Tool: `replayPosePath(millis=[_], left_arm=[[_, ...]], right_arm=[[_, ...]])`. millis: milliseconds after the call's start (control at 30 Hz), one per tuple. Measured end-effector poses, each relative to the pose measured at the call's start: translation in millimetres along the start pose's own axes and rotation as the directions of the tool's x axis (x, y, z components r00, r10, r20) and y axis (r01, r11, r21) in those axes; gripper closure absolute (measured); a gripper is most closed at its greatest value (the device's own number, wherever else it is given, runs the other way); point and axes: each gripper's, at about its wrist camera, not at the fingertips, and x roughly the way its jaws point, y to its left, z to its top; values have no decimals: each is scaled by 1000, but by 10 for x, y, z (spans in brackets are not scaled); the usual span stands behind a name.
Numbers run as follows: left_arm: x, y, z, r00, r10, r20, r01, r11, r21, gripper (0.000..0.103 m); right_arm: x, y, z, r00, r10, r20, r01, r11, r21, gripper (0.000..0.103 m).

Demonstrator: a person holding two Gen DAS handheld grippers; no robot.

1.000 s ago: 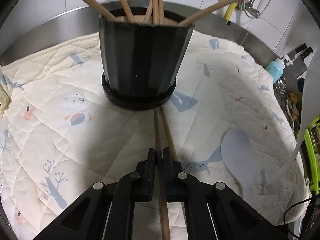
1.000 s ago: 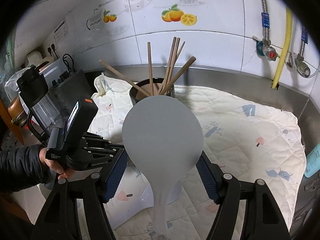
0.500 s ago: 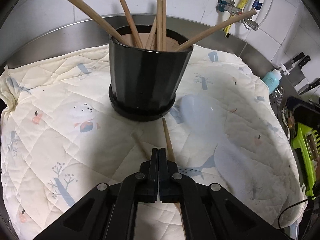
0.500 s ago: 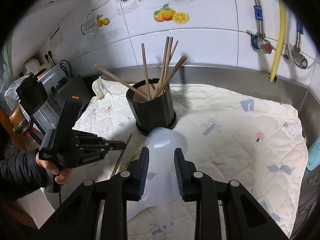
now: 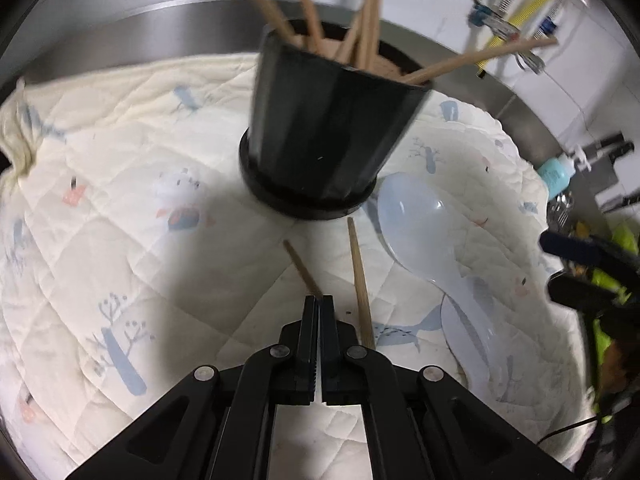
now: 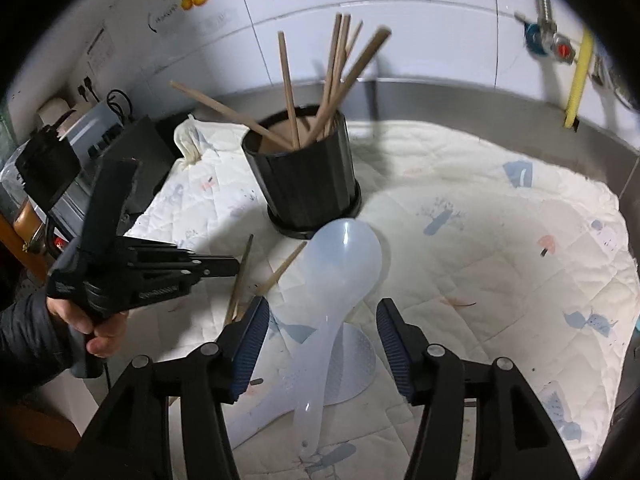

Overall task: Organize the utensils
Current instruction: 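Lower the rice paddle back onto the cloth and open the right tool while the left tool approaches chopsticks, then close the left tool on a loose wooden chopstick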

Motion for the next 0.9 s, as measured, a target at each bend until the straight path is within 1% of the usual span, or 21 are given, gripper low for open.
replayPosePath(millis=[100,167,333,433,600,667,733,767,800,900], left_arm=[[19,85,11,1000,-9,-15,8,999,-41,102],[56,143,23,999,-31,-32,28,997,-79,102],[71,253,65,997,-76,-35,69,984,-167,101],[38,289,87,996,-83,-30,76,979,-191,101],[-28,319,117,993,-120,-14,114,968,-223,100],[-14,346,114,992,-124,-23,115,964,-240,95],[3,357,98,993,-117,-24,107,962,-253,81],[7,356,83,993,-117,-20,108,960,-259,60],[-1,353,69,993,-116,-9,110,958,-265,49],[8,328,52,995,-96,-5,92,962,-257,49]], right_arm=[[41,-24,-5,1000,5,-7,-5,1000,6,42],[61,-24,-4,1000,6,-11,-6,1000,5,42],[91,-19,7,1000,11,-17,-11,1000,4,42],[95,-9,-4,1000,18,-18,-18,1000,2,42],[124,-10,-8,999,26,-21,-26,1000,4,42],[126,-9,-9,999,27,-20,-27,1000,2,42],[121,-4,-10,999,29,-19,-29,1000,-1,42],[110,-6,-11,999,30,-17,-30,1000,-2,42],[106,-12,-10,999,30,-15,-30,1000,-1,42],[90,-39,-18,1000,28,-11,-28,1000,7,42]])
